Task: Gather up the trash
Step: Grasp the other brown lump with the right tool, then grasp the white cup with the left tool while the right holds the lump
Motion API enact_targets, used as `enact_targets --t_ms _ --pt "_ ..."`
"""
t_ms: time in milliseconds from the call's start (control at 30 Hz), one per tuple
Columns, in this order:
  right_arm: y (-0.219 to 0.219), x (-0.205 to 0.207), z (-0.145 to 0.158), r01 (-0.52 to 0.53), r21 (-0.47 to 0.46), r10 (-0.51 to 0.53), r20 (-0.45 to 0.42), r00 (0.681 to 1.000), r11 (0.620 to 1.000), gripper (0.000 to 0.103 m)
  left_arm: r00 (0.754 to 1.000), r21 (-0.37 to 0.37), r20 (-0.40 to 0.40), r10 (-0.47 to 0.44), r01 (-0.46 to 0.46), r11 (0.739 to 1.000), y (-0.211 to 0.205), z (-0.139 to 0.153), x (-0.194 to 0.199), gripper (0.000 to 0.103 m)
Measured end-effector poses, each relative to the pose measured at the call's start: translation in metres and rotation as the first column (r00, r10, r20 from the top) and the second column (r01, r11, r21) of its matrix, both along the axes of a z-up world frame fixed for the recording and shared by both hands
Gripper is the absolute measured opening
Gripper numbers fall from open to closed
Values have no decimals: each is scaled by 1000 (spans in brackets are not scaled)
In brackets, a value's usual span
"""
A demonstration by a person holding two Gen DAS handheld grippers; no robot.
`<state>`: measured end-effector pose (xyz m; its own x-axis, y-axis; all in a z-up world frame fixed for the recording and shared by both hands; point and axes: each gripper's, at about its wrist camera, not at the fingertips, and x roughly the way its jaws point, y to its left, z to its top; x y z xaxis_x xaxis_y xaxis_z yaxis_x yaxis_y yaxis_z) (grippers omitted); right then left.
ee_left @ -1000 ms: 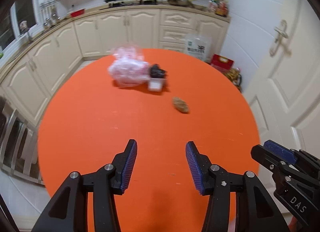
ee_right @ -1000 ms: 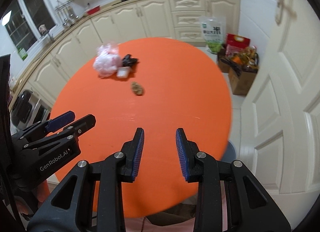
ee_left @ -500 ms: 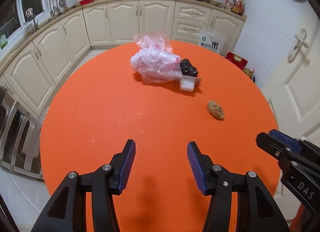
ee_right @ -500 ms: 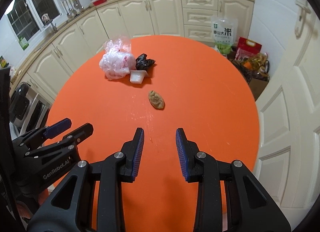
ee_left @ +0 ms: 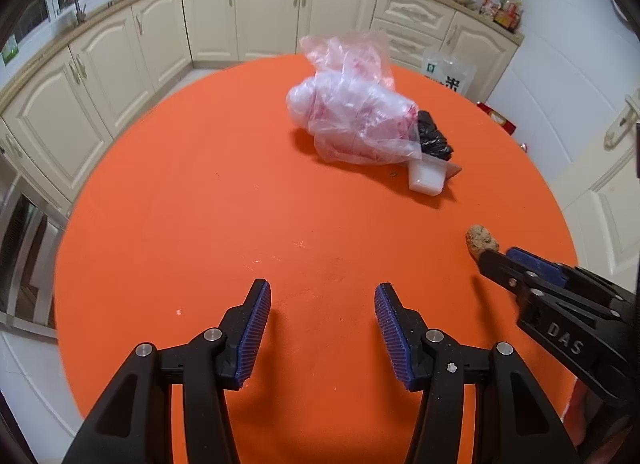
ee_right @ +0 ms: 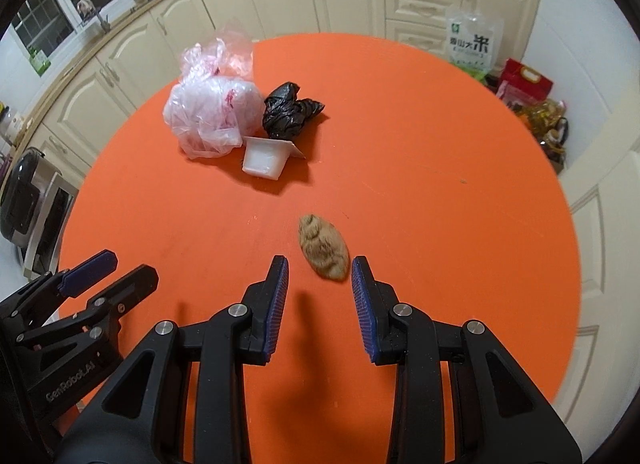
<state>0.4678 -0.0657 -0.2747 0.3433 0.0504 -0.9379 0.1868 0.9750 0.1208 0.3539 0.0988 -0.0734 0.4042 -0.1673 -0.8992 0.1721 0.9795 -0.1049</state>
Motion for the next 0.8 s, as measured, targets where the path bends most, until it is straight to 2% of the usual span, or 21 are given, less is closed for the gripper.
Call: enact_targets --t_ms 133,333,433,567,800 --pt "0 7 -8 -14 -16 14 -5 1000 1000 31 1000 19 -23 8 -8 1000 -4 -9 8 51" --pt "-7 4 -9 -50 13 49 20 999 999 26 999 40 -44 18 -17 999 -15 -12 15 51" --pt "-14 -1 -8 -50 48 48 24 999 998 26 999 43 -44 12 -10 999 -24 -8 15 51" --pt "-34 -8 -8 -36 96 32 37 999 995 26 999 53 -27 -22 23 998 -42 -1 14 57" --pt "-78 -18 -7 5 150 -15 64 998 989 26 998 101 13 -58 57 993 -70 18 14 57"
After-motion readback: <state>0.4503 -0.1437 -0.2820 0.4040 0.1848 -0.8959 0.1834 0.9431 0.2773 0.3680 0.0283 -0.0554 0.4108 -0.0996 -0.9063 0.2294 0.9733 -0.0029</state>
